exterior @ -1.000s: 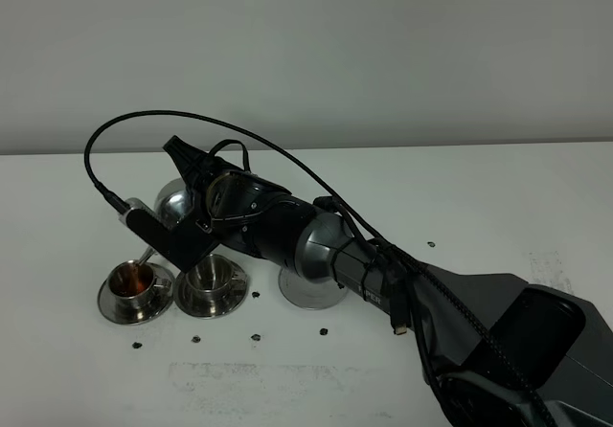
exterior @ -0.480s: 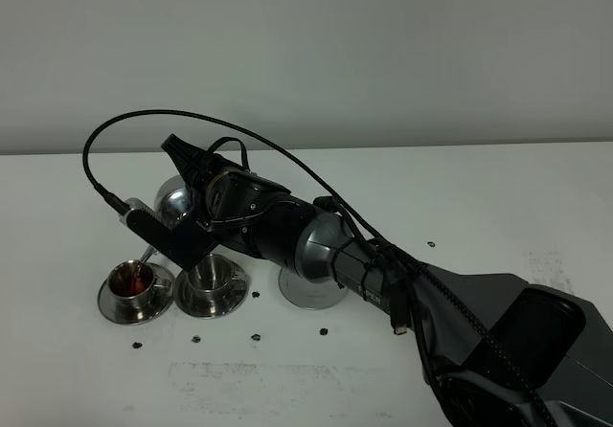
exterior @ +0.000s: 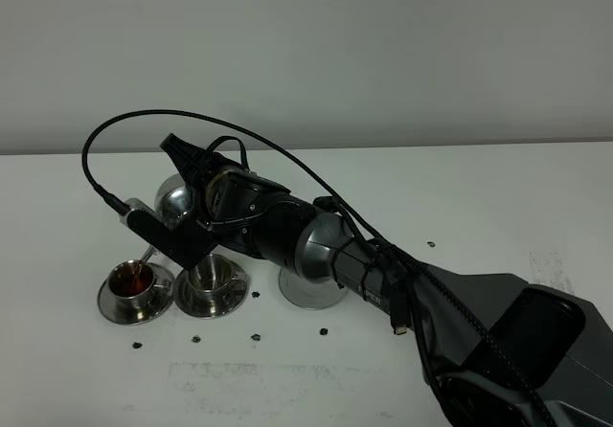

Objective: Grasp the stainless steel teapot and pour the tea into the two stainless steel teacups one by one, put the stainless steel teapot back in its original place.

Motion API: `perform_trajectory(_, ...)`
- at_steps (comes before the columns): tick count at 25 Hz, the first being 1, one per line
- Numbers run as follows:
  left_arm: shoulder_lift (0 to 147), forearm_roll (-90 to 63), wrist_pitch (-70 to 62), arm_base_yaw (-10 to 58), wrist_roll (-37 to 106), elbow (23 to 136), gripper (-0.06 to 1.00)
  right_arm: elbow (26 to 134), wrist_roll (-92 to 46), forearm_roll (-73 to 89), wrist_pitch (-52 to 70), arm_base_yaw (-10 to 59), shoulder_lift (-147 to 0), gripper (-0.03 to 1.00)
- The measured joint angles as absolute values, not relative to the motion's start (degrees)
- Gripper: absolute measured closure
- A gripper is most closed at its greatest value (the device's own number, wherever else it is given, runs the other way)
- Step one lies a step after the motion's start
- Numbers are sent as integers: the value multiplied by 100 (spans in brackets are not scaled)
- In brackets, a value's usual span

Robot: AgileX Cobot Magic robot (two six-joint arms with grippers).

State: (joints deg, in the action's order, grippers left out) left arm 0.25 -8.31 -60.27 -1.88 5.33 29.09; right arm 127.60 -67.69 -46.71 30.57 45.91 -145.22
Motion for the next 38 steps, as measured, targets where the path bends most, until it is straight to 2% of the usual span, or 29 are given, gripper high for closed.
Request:
perform_trajectory(32,25,-831,-6027,-188,533,2909,45,12760,-6724,-4760,2996,4591,-14522,76)
perform_trajectory(38,25,-831,-6027,-188,533,2909,45,12760,-6676,-4357,3023,4591,-14522,76)
